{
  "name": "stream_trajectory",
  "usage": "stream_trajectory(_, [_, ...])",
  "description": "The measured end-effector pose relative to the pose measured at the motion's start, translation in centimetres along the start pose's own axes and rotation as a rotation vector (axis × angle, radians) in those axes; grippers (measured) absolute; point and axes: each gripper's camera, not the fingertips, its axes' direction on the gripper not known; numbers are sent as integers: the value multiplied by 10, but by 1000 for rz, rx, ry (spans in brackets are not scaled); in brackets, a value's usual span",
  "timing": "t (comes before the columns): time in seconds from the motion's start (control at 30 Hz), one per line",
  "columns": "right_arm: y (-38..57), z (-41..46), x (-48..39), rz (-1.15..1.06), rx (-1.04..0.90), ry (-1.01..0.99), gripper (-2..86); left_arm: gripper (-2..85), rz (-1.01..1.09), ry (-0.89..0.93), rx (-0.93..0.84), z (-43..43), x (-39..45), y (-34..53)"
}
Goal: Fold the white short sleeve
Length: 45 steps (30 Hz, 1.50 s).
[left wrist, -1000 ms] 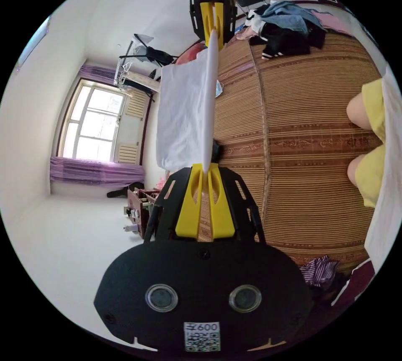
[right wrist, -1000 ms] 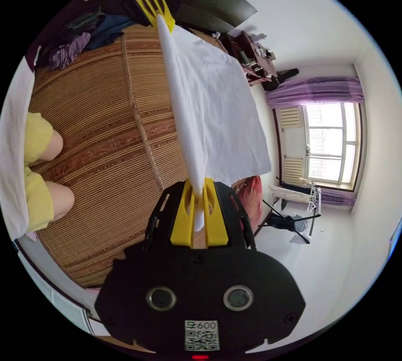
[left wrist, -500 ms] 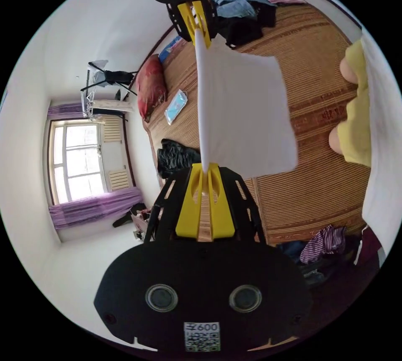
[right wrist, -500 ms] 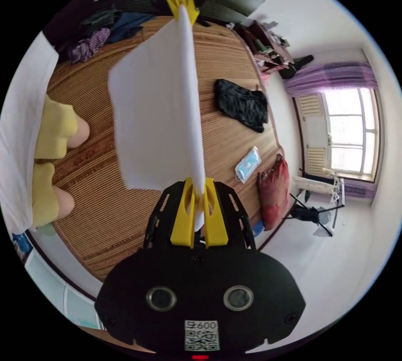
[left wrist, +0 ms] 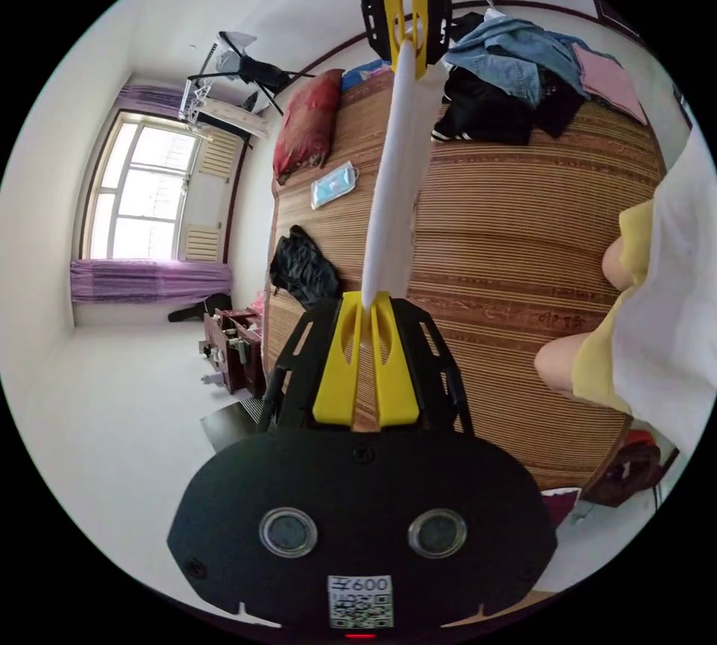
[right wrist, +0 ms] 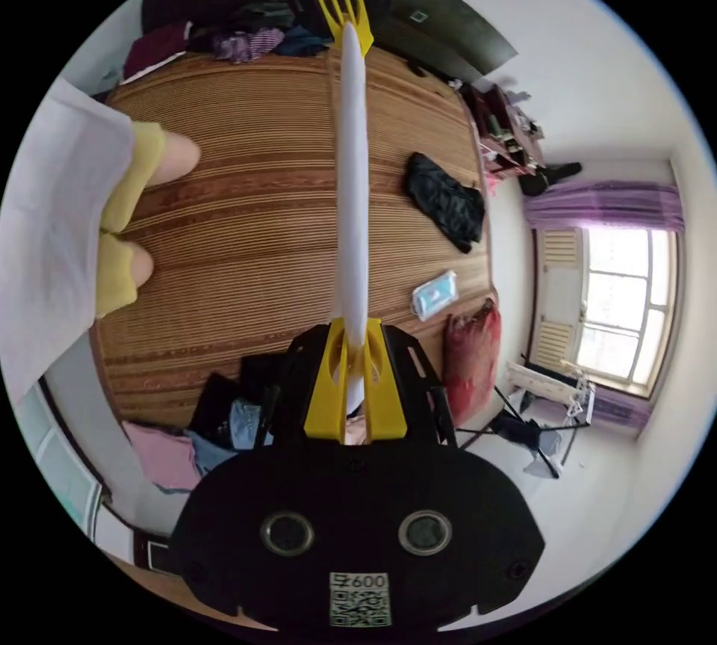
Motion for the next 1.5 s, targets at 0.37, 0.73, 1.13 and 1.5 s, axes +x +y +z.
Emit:
stream_trajectory(0.37, [-104,-109,-39,-97,143,129,-8,28,-69,-70,-233,-21,51,29])
stream_trajectory(0.73, [-241,-215,-106,-83,179,134,-8,22,-278,-8,-179,19,87,166])
stream_trajectory(1.13, [-429,-371,-289,-107,-78,5,-8,24,-169,53,-46,57,272,386])
stream_trajectory(1.5, [-440,-539,-356,176,-212,-92,-8,22,-85,117,118,82,359,483])
